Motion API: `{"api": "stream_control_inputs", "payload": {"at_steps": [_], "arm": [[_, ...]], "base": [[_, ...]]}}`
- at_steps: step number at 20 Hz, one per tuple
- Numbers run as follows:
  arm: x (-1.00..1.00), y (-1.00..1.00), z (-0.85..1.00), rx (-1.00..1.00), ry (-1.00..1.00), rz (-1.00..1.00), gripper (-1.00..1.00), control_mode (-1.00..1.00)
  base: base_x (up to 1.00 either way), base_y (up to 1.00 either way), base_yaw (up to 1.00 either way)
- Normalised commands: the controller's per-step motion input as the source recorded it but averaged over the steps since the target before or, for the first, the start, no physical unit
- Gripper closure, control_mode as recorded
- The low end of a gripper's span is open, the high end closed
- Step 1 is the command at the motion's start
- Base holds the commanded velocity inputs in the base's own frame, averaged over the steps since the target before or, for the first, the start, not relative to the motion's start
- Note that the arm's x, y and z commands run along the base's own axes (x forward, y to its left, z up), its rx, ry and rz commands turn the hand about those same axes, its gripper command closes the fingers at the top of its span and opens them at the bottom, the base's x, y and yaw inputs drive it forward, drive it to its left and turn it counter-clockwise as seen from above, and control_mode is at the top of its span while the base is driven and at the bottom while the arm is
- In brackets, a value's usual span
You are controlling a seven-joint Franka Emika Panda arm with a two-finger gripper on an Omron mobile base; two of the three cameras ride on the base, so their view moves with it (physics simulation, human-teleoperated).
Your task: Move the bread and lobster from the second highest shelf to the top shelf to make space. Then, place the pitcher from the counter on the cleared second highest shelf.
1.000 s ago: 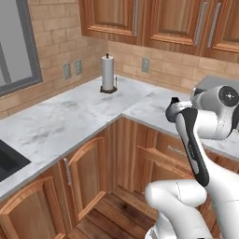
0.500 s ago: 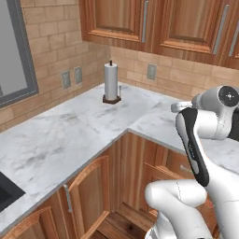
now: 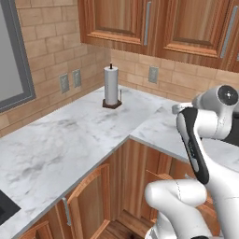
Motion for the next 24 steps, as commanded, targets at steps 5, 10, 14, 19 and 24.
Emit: {"api": "stream_control_inputs", "payload": {"at_steps": [5,10,14,19,24], "arm": [[0.00,-0.51,-0.30,0.00,0.23,0.00,-1.00,-1.00],[0.00,-0.58,-0.32,0.00,0.25,0.00,-1.00,-1.00],[0.00,-0.59,-0.42,0.00,0.23,0.00,-1.00,-1.00],[0.01,-0.49,-0.50,0.00,0.06,0.00,-1.00,-1.00],[0.10,-0.10,-0.75,0.00,-0.12,0.02,-1.00,-1.00]], "base": [[0.00,0.00,0.00],[0.00,0.00,0.00],[0.00,0.00,0.00],[0.00,0.00,0.00],[0.00,0.00,0.00]]}}
